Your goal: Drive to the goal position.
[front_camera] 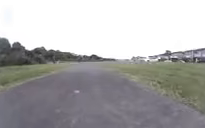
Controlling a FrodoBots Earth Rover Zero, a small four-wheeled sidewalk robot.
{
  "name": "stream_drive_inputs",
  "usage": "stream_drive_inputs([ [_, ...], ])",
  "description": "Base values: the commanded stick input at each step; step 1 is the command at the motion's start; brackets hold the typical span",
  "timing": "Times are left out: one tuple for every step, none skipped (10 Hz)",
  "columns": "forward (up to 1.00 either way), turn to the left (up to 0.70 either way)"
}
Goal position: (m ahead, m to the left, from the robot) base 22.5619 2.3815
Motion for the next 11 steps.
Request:
stream_drive_inputs([
  [0.7,0.0],
  [0.7,0.0],
  [0.7,0.0],
  [0.7,0.0],
  [0.7,0.0],
  [0.7,0.0],
  [0.7,0.0],
  [0.7,0.0],
  [0.7,0.0],
  [0.7,0.0],
  [0.7,0.0],
])
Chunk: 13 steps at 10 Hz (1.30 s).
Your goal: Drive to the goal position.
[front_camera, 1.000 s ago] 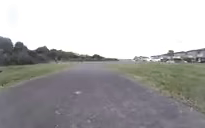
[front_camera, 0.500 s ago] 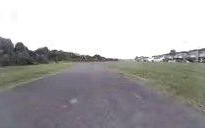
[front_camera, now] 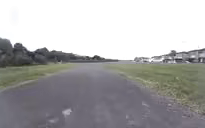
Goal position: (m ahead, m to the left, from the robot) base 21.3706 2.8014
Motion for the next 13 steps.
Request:
stream_drive_inputs([
  [0.7,0.0],
  [0.7,0.0],
  [0.7,0.0],
  [0.7,0.0],
  [0.7,0.0],
  [0.7,0.0],
  [0.7,0.0],
  [0.7,0.0],
  [0.7,0.0],
  [0.7,0.0],
  [0.7,0.0],
  [0.7,0.0],
  [0.7,0.0],
])
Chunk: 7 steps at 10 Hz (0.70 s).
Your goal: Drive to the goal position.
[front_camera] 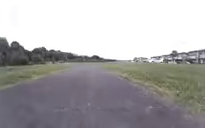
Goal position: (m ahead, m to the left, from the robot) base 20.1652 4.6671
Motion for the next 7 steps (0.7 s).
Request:
stream_drive_inputs([
  [0.7,0.0],
  [0.7,0.0],
  [0.7,0.0],
  [0.7,0.0],
  [0.7,0.0],
  [0.7,0.0],
  [0.7,0.0],
])
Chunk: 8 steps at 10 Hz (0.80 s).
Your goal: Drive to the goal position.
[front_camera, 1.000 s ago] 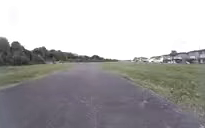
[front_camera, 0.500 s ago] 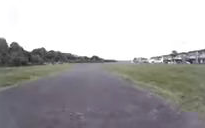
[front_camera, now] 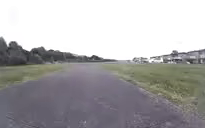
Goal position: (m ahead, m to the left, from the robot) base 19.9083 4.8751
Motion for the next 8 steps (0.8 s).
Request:
stream_drive_inputs([
  [0.7,0.0],
  [0.7,0.0],
  [0.7,0.1],
  [0.7,0.2],
  [0.7,0.29],
  [0.7,0.24],
  [0.7,0.06],
  [0.7,0.02],
])
